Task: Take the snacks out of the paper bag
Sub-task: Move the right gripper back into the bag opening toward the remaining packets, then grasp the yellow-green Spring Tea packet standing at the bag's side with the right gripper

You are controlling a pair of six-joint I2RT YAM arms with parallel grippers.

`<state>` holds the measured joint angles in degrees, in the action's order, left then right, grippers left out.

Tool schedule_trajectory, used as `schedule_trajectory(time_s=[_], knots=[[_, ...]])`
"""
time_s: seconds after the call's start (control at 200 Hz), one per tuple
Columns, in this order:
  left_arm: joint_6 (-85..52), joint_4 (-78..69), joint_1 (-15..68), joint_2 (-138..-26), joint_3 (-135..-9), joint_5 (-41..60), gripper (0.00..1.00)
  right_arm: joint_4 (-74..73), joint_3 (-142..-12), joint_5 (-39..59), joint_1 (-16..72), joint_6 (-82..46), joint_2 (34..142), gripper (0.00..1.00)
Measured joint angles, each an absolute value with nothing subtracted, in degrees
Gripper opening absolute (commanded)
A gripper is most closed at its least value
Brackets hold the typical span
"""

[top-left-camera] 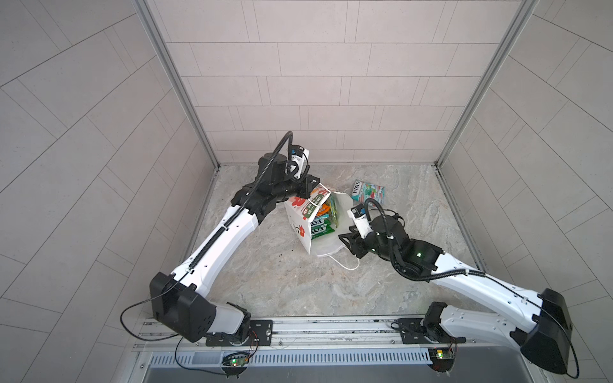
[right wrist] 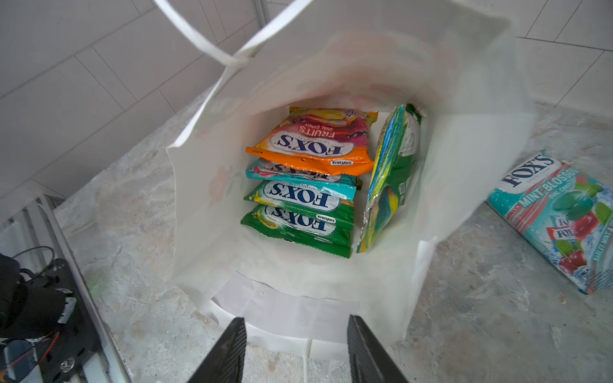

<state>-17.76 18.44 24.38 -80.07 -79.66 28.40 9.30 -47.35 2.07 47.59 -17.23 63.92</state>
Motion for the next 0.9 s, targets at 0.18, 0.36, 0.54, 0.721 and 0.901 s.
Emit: schedule_trajectory(time_s=[0.18, 0.36, 0.54, 0.721, 0.901], knots=[[-17.76, 18.44, 24.38, -80.07, -79.66, 28.40, 0.00, 6.57, -48.64, -5.02, 50.98, -16.53, 71.85, 0.47], [-17.76, 18.44, 24.38, -80.07, -79.66, 28.40, 0.00, 5.32, -52.16, -10.72, 52.73, -16.38, 78.87, 0.44], [-17.76, 18.46, 24.38, -80.07, -79.66, 28.40, 0.00, 4.29, -54.57, -16.21, 53.15, -16.84, 83.83, 0.39], [-17.76, 18.44, 24.38, -80.07, -79.66, 28.40, 0.00, 4.32, -57.82, -21.52, 53.15, -17.85, 89.73, 0.38], [-17.76, 18.44, 24.38, -80.07, -79.66, 28.40, 0.00, 5.19, -61.65, -26.44, 53.21, -18.98, 94.30, 0.35]])
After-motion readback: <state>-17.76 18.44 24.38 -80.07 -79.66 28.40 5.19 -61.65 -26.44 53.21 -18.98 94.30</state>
